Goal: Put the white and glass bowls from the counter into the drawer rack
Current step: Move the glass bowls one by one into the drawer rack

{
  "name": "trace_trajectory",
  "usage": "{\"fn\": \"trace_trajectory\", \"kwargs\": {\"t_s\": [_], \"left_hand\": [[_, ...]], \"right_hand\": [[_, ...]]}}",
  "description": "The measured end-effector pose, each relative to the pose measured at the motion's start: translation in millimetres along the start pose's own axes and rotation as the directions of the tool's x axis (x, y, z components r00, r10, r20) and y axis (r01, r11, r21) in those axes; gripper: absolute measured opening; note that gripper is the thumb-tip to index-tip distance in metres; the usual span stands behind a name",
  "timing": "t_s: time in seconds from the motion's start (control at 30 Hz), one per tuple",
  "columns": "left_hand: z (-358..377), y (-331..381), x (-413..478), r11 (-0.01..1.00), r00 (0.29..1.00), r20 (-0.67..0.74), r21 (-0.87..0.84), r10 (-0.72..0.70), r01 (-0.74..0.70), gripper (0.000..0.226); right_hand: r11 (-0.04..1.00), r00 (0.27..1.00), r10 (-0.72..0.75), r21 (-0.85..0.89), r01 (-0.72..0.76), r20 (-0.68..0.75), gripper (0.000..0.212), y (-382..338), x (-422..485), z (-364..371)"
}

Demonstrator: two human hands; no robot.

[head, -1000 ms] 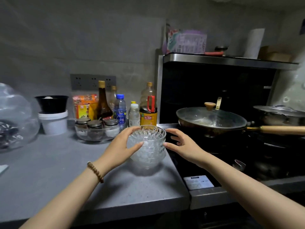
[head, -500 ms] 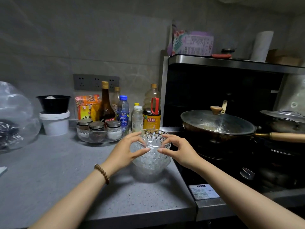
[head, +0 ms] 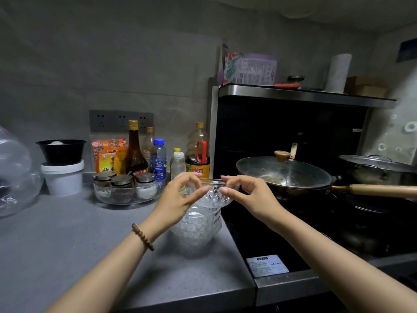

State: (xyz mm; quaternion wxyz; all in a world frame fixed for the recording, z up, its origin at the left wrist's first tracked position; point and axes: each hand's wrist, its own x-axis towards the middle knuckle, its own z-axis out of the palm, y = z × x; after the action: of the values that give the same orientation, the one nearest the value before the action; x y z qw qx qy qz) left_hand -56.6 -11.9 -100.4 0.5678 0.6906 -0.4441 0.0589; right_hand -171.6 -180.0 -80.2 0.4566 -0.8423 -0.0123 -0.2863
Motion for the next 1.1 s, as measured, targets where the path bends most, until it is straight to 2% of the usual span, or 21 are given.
{"fn": "trace_trajectory", "kwargs": {"t_s": [0.13, 0.2, 0.27, 0.33, 0.4, 0.57, 0.7, 0.97, 1.1], "left_hand": [[32.6, 30.8, -3.1, 0.980, 0.995, 0.092, -0.193, -0.023, 0.041, 0.018], [54.4, 41.6, -8.3, 0.961, 0.987, 0.159, -0.267, -0.026, 0.068, 0.019], [79.7, 47.7, -13.8, 0.945, 0.969, 0.240, -0.303, -0.052, 0.125, 0.027], [105.7, 52.8, -20.1, 0.937, 0.941, 0.330, -0.299, -0.074, 0.178, 0.042], [133.6, 54.7, -27.4, 0.930, 0.904, 0.419, -0.293, -0.084, 0.222, 0.047], [210.1, 46.9, -53.5, 0.922, 0.841, 0.538, -0.295, -0.056, 0.250, 0.018], [262.9, 31.6, -81.4, 0.910, 0.773, 0.625, -0.254, -0.105, 0.328, 0.017], [330.6, -14.5, -128.7, 0.889, 0.683, 0.696, -0.145, -0.221, 0.435, 0.030], [355.5, -46.7, -153.4, 0.870, 0.662, 0.682, -0.077, -0.310, 0.487, 0.045]], "right_hand": [[0.998, 0.999, 0.035, 0.048, -0.036, 0.035, 0.029, -14.0, -28.2, -35.3], [0.996, 0.997, 0.055, 0.063, -0.058, 0.051, 0.031, -14.6, -47.4, -57.3], [0.993, 0.993, 0.089, 0.064, -0.094, 0.078, 0.025, -13.2, -69.7, -80.1], [0.989, 0.983, 0.135, 0.042, -0.141, 0.121, 0.014, -8.6, -93.0, -101.7], [0.981, 0.970, 0.190, 0.019, -0.195, 0.149, 0.013, 2.0, -115.9, -121.3], [0.926, 0.914, 0.370, 0.016, -0.378, 0.165, 0.027, 44.5, -172.8, -157.3], [0.849, 0.836, 0.511, 0.033, -0.527, 0.200, 0.032, 80.3, -214.6, -171.5], [0.721, 0.725, 0.652, 0.115, -0.684, 0.221, 0.039, 150.4, -265.9, -168.1], [0.612, 0.630, 0.744, 0.153, -0.776, 0.223, 0.027, 182.9, -280.8, -157.9]]}}
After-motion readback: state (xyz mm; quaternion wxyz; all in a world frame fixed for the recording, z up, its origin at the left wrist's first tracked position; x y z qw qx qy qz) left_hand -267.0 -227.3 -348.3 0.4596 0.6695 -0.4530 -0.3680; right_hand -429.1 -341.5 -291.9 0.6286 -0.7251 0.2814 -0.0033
